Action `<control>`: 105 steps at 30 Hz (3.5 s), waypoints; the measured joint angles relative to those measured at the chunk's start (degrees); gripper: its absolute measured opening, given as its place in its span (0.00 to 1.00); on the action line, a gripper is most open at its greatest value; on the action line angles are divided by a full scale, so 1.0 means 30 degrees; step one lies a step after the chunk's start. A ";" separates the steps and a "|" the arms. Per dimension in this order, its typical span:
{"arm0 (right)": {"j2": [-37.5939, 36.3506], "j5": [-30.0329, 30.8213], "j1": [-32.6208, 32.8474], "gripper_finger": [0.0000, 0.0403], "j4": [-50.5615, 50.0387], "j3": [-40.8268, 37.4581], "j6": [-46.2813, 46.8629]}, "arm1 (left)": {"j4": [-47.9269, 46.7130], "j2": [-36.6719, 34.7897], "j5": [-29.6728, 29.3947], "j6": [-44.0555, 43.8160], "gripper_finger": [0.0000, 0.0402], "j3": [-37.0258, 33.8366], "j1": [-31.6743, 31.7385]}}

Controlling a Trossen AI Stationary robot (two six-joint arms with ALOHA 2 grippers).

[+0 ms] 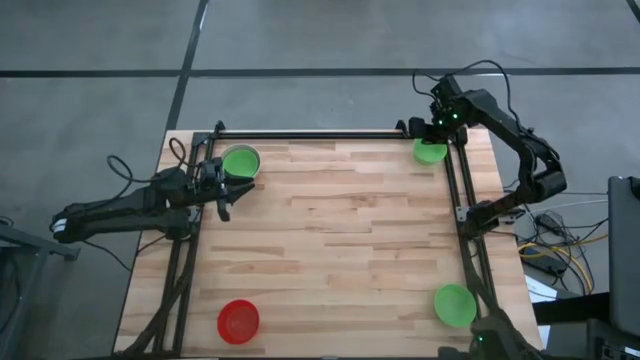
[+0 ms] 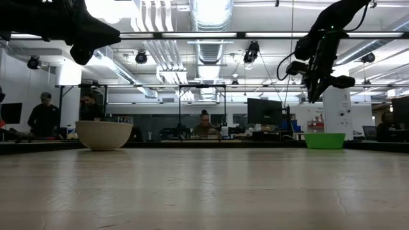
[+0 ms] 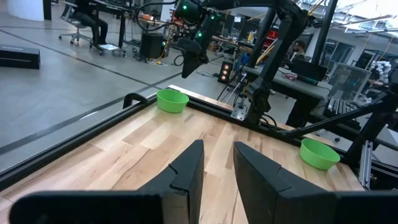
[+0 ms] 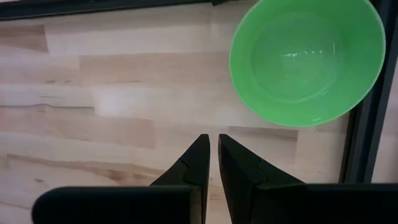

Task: Nest bowls inside each other
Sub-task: Stack the top green bowl on the stacked green bowl

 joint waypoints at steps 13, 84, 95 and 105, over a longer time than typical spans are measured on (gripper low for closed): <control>0.1461 -0.0469 0.0003 0.32 -0.0029 -0.0081 0.0767 | 0.0005 -0.0002 0.0000 0.0000 0.23 -0.0001 0.0004; 0.7238 0.2601 -0.0007 0.25 0.0835 0.1187 -0.2701 | 0.0003 -0.0004 0.0000 0.0000 0.23 -0.0003 0.0004; 0.7230 0.2772 -0.0087 0.28 0.1018 0.1055 -0.2694 | 0.0000 -0.0001 0.0000 0.0000 0.23 0.0001 0.0004; 0.7230 0.2565 -0.0073 0.26 0.1284 0.0340 -0.2681 | 0.0005 0.0001 0.0000 0.0000 0.23 0.0004 0.0004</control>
